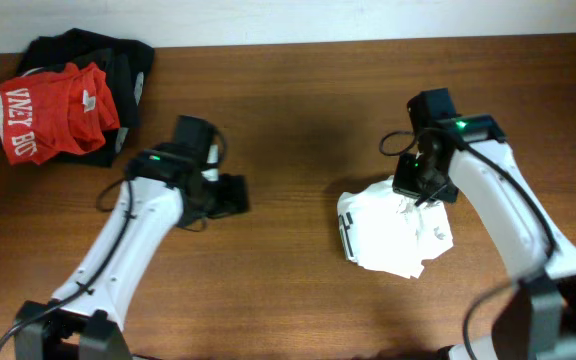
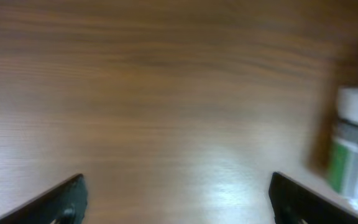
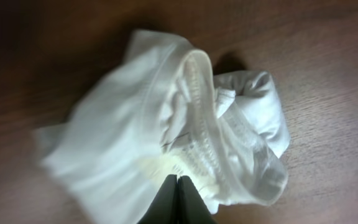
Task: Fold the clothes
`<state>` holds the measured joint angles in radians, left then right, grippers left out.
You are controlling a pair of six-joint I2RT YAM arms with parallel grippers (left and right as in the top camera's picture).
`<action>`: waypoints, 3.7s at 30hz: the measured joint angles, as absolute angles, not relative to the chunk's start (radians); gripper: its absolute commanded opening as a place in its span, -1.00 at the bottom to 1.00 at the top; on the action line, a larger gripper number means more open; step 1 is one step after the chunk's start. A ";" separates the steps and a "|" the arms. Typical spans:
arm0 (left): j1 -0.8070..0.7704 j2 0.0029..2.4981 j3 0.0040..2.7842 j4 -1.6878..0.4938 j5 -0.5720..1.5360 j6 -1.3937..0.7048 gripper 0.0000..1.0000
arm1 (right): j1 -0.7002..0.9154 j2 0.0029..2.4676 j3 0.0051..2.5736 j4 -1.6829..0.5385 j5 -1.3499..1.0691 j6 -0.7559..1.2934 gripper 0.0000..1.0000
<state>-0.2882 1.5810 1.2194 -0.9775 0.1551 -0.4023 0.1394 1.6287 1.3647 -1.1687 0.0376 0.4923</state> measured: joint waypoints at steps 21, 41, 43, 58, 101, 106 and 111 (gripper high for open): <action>-0.799 2.022 1.236 -0.262 0.272 -0.611 -0.99 | -0.155 1.603 1.365 -1.286 -0.298 0.205 -0.92; -0.317 1.361 1.209 -0.991 0.007 -0.387 0.98 | 0.300 1.623 1.365 -1.133 -0.409 0.144 0.58; -0.226 1.360 1.210 -1.071 -0.008 -0.412 0.98 | 0.379 1.661 1.349 -1.055 -0.402 0.125 0.55; -0.170 1.360 1.209 -1.127 -0.017 -0.424 0.98 | 0.525 1.879 1.535 -1.246 -0.217 0.189 -0.92; -0.170 1.359 1.209 -1.126 -0.053 -0.424 0.98 | 0.088 1.828 1.240 -1.053 -0.290 0.081 -0.92; -0.170 1.359 1.209 -1.126 -0.054 -0.424 0.98 | 0.083 1.836 1.269 -1.137 -0.281 0.101 -0.92; -0.170 1.359 1.208 -1.126 -0.053 -0.424 0.98 | 0.076 1.839 1.525 -1.383 -0.268 0.113 -0.92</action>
<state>-0.1703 1.3594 1.2083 -1.1259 -0.0532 -0.4240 0.0757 1.8389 1.5249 -1.3827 -0.2680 0.1135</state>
